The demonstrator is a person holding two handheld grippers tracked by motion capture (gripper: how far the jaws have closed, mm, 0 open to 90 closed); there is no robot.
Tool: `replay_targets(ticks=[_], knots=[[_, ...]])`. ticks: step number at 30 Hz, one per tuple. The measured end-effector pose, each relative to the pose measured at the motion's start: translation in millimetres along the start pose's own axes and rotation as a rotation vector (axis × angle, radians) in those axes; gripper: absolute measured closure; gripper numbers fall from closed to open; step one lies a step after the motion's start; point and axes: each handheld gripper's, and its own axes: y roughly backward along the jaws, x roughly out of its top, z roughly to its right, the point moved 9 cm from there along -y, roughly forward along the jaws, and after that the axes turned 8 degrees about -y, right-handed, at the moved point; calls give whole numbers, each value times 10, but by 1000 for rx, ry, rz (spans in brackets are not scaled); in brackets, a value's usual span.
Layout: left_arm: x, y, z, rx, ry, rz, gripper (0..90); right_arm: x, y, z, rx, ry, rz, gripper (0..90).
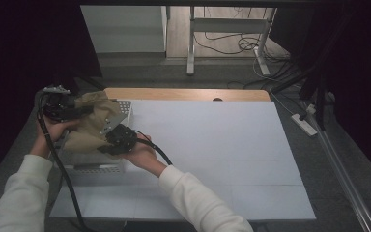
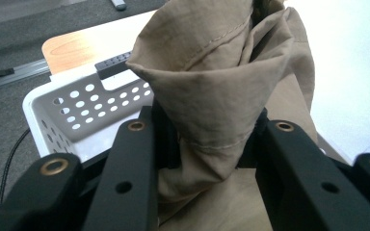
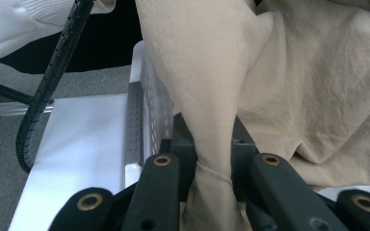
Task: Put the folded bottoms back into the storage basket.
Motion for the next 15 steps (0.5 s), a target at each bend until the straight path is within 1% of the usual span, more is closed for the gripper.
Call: replay_targets(ticks=[3,4,5,6,7,8,9,10,12,15], knots=[[4,-69,-29,12,21,3,659,-3,-17,42,-2,-12,4,774],[8,-114,-60,36,32,4,624,-9,-28,67,-3,-18,-2,757],[15,-144,-87,57,59,7,534,-22,-57,100,-6,-33,-10,700],[21,-168,-108,78,88,2,411,-37,-82,129,-6,-46,-22,590],[28,-177,-115,89,97,0,306,-42,-96,157,-23,-65,-23,504],[44,-177,-103,97,93,1,277,-40,-96,170,-28,-82,-15,452],[62,-169,-84,100,86,4,255,-27,-73,172,-10,-120,5,376],[79,-156,-63,105,75,6,245,-15,-46,183,-17,-136,20,343],[112,-129,-15,108,52,7,244,-5,12,196,-33,-126,36,326],[148,-95,70,91,19,9,246,-6,129,220,-50,-122,59,326]])
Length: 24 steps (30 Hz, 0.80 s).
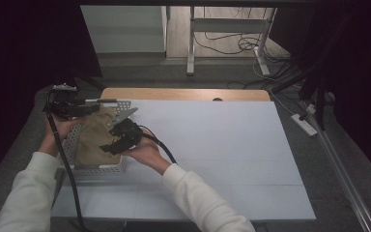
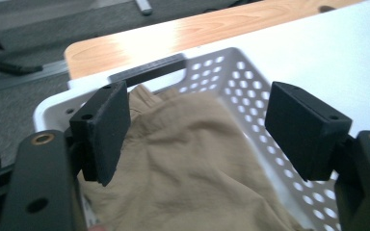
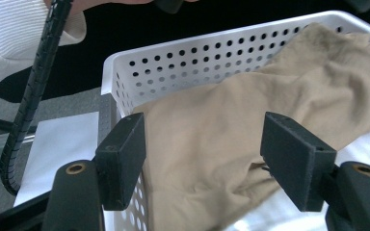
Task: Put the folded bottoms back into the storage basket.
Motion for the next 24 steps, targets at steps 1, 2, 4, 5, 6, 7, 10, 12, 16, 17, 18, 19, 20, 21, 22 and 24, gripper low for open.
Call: replay_targets(ticks=[1,2,4,5,6,7,10,12,16,17,18,19,20,21,22,24], knots=[[10,15,40,-8,-14,0,247,0,28,5,-2,-1,6,326],[14,23,64,-14,-23,-2,247,-4,75,10,-3,-3,16,326],[22,42,127,-17,-40,-1,247,-17,141,17,-8,-2,30,326],[24,47,156,-23,-43,1,247,-30,189,24,-12,-3,37,325],[22,52,184,-30,-49,0,247,-39,228,29,-13,-5,45,324],[22,55,213,-34,-54,2,248,-50,265,36,-15,-3,53,324],[26,70,296,-52,-40,19,252,-92,375,45,-18,7,56,324],[30,79,370,-75,-18,37,253,-126,479,53,-28,12,73,324],[13,69,558,-94,-43,42,265,-215,665,77,-39,14,86,324],[10,70,608,-99,-53,46,265,-248,732,89,-45,10,91,324],[9,72,648,-103,-58,49,265,-276,789,102,-50,10,93,324],[6,76,703,-109,-64,54,265,-299,834,111,-54,9,95,324],[6,81,762,-115,-70,63,265,-330,895,125,-59,6,99,324],[2,88,834,-120,-79,70,265,-363,954,141,-63,1,103,324],[-1,93,878,-123,-84,74,265,-410,1030,165,-70,-2,103,324],[-10,107,993,-131,-93,86,268,-481,1136,203,-82,-11,106,323]])
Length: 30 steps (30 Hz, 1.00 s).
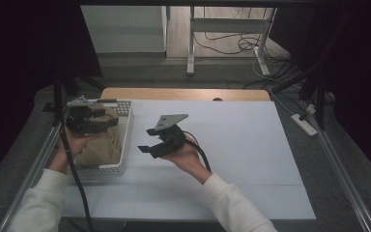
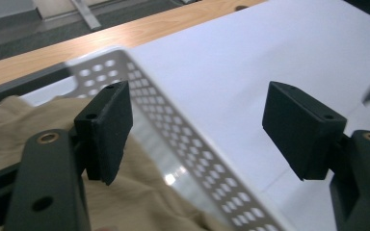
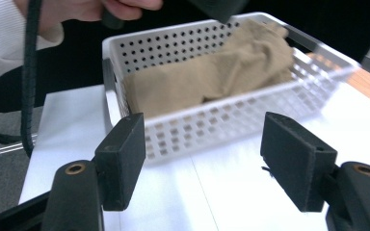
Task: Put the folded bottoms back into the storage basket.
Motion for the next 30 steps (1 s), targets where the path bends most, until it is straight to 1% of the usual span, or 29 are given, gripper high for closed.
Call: replay_targets(ticks=[1,4,8,13,16,18,19,21,23,26,29,30], knots=[[1,2,75,-10,0,11,269,-35,58,27,-6,-7,2,322],[0,-2,221,-19,-4,24,273,-149,251,102,-29,-14,-10,321],[-1,-43,420,-27,-21,16,273,-286,537,188,-58,-30,-6,320],[-3,-60,666,-35,-45,15,269,-469,851,257,-92,-40,-7,317],[-21,-55,777,-38,-47,21,262,-586,1060,304,-117,-50,-2,317],[-54,-52,860,-61,-37,29,247,-665,1200,350,-137,-61,2,317],[-83,-54,906,-73,-25,37,245,-694,1241,365,-143,-65,-2,317],[-140,-59,968,-71,-22,39,241,-763,1356,395,-163,-66,-5,317],[-201,-57,1024,-71,-36,22,239,-823,1476,411,-177,-74,3,317],[-256,-25,1064,-55,-34,34,234,-921,1669,456,-204,-86,13,316],[-335,-6,1098,-61,-30,17,230,-994,1826,503,-223,-100,29,315],[-362,2,1106,-56,-30,16,230,-1032,1896,521,-230,-106,34,314]])
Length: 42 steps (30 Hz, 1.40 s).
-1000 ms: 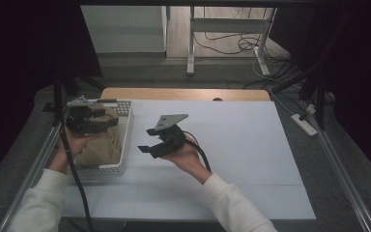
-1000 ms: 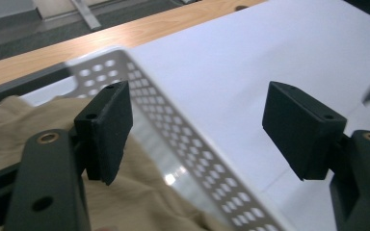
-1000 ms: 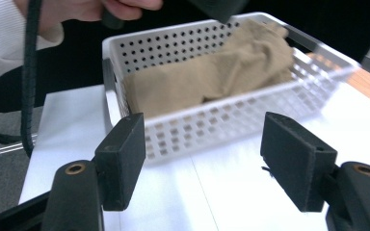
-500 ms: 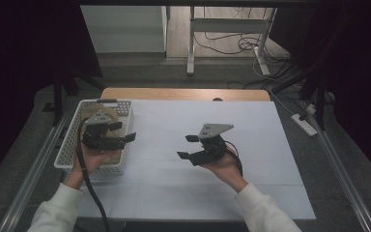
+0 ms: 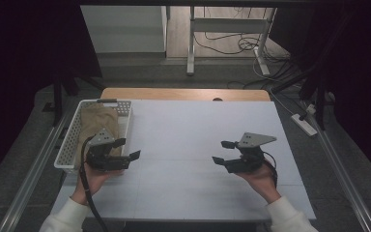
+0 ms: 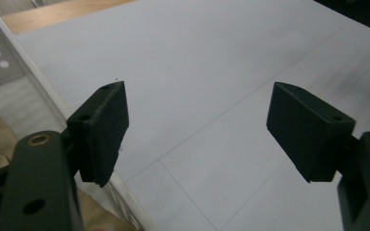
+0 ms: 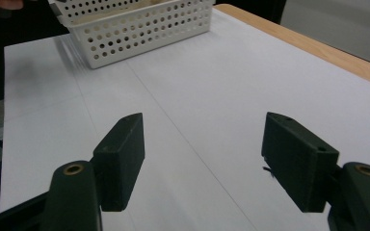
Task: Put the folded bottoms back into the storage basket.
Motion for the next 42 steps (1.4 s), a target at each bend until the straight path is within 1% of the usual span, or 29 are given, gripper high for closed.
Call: replay_targets(ticks=[2,5,6,8,10,11,14,17,22,24,25,27,28,30,33,39,42], knots=[[-53,12,19,8,-5,-9,230,-64,99,48,-9,-10,6,312],[-133,14,60,10,-8,-14,230,-170,216,107,-43,7,2,307],[-149,7,67,11,-14,-21,230,-219,259,119,-46,0,0,307],[-167,-11,90,3,-17,-30,225,-286,303,128,-44,-11,-8,307],[-164,-17,120,-9,-17,-27,223,-365,343,138,-57,-9,-18,306],[-161,-16,133,-15,-17,-24,222,-391,355,139,-54,-11,-20,306],[-167,-18,154,-18,-20,-26,220,-444,384,157,-61,-15,-27,304],[-165,-37,161,-23,-15,-26,220,-463,387,166,-51,-23,-21,303],[-168,-59,172,-27,-20,-35,219,-469,360,167,-54,-5,-27,301],[-164,-51,170,-29,-18,-34,219,-466,373,168,-53,-5,-25,301],[-164,-48,168,-28,-17,-34,219,-464,377,177,-63,-4,-24,301],[-166,-44,164,-27,-16,-33,218,-461,378,178,-57,-8,-20,301],[-166,-43,160,-26,-15,-32,218,-463,377,180,-61,-7,-22,302],[-170,-41,149,-24,-15,-33,218,-471,368,171,-51,-7,-29,302],[-173,-44,143,-24,-13,-36,217,-487,350,167,-50,0,-40,301],[-162,-33,149,-24,-18,-32,216,-501,346,187,-51,-15,-45,301],[-162,-35,155,-27,-19,-33,216,-506,342,186,-50,-15,-47,298]])
